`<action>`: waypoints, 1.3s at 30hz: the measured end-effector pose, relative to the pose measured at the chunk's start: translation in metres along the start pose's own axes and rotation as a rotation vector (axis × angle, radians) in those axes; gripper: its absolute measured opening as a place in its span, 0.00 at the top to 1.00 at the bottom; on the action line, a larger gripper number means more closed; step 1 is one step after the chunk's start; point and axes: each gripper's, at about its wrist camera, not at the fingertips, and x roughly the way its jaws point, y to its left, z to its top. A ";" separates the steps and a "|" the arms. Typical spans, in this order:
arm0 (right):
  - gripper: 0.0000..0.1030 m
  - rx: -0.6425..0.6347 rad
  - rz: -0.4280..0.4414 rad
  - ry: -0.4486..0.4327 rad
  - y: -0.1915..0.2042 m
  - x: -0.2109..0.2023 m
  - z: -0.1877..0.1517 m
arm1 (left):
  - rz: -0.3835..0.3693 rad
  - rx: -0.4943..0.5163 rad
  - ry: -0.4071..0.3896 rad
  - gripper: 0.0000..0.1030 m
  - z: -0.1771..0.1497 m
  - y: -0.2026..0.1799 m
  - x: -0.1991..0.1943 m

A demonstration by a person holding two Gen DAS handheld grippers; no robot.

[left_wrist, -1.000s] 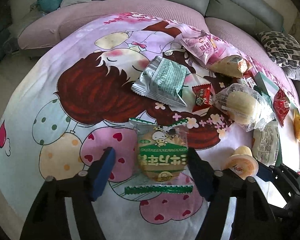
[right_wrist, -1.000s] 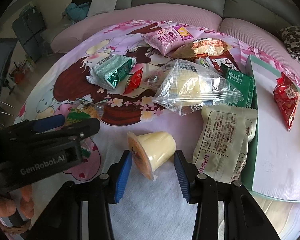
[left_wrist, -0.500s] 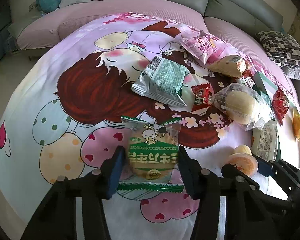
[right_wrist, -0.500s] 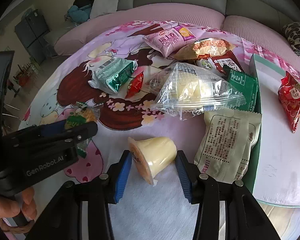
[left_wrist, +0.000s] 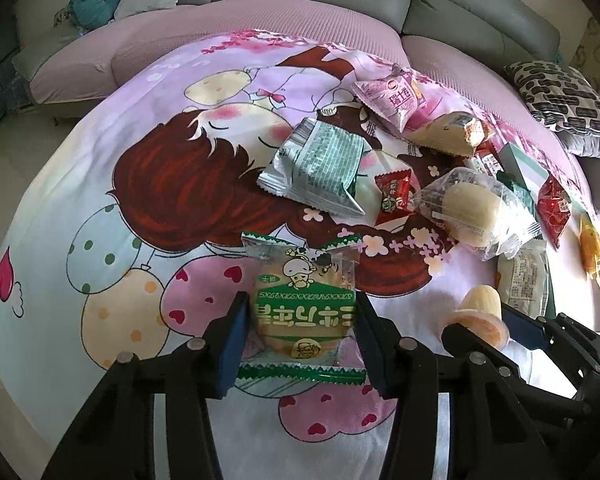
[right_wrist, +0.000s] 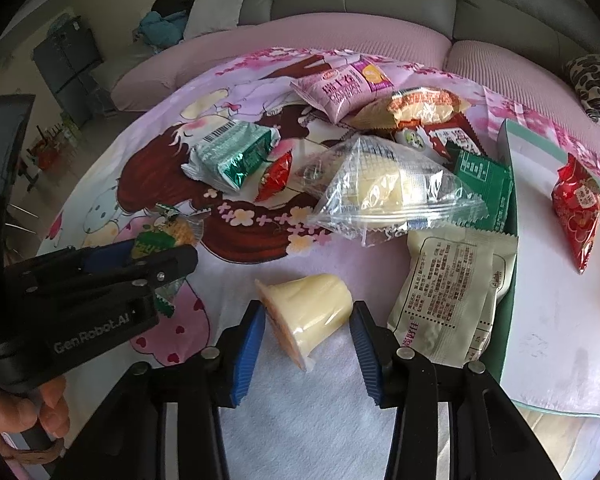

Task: Organize snacks
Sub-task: 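Grasp the green-wrapped biscuit with the left gripper while the right gripper holds the pudding cup, then carry the pudding cup and green biscuit over the teal box with both grippers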

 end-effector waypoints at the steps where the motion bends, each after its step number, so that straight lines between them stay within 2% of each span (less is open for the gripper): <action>1: 0.56 -0.001 0.002 -0.006 0.000 -0.002 0.000 | -0.001 0.000 -0.004 0.49 0.000 0.000 -0.001; 11: 0.57 -0.002 0.007 -0.062 0.001 -0.020 0.003 | -0.002 0.004 -0.064 0.49 0.006 0.001 -0.025; 23: 0.57 0.030 -0.011 -0.163 -0.011 -0.065 0.013 | 0.015 0.036 -0.132 0.49 0.016 -0.013 -0.061; 29: 0.57 0.114 -0.075 -0.202 -0.046 -0.090 0.021 | -0.018 0.116 -0.171 0.49 0.031 -0.053 -0.081; 39: 0.57 0.364 -0.209 -0.265 -0.146 -0.130 0.020 | -0.131 0.276 -0.223 0.49 0.060 -0.147 -0.098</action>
